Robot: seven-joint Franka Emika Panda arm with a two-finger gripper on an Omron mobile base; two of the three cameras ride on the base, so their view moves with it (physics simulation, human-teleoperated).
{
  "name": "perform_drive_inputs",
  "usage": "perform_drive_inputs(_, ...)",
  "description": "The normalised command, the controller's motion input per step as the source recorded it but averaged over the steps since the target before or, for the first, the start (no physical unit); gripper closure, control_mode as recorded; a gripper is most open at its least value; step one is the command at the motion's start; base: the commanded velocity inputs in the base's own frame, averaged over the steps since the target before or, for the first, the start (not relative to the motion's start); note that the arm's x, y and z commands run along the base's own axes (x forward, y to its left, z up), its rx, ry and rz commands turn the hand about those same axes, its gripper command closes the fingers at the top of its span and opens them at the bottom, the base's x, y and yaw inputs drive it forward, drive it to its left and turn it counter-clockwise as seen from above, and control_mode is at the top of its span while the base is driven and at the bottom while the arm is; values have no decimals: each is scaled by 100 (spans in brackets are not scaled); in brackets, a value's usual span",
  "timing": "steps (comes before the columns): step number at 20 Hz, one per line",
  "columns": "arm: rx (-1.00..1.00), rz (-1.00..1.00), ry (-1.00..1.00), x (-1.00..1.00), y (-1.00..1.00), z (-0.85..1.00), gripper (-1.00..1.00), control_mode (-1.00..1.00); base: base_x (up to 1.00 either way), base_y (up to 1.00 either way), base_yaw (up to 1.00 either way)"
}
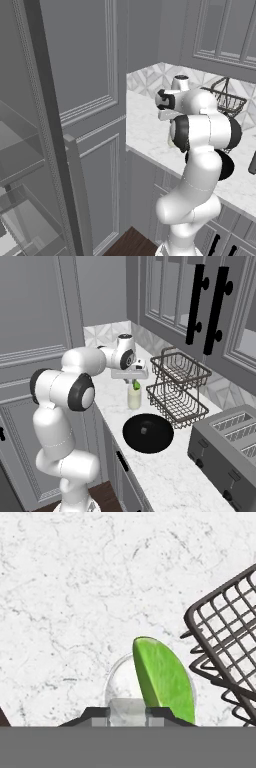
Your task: Grab a lemon wedge from the fridge and one ice cube from the ice bowl, and put them in the glass of lemonade.
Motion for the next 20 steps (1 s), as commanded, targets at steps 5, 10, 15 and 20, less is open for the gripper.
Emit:
perform_drive_inputs(5,0,0,0,0,0,0,-100,-100,0,0,0)
perform_drive_inputs(10,0,0,0,0,0,0,-100,-100,0,0,0)
perform_drive_inputs(15,0,0,0,0,0,0,-100,-100,0,0,0)
perform_drive_inputs(20,0,0,-1,0,21,0,-100,-100,0,0,0)
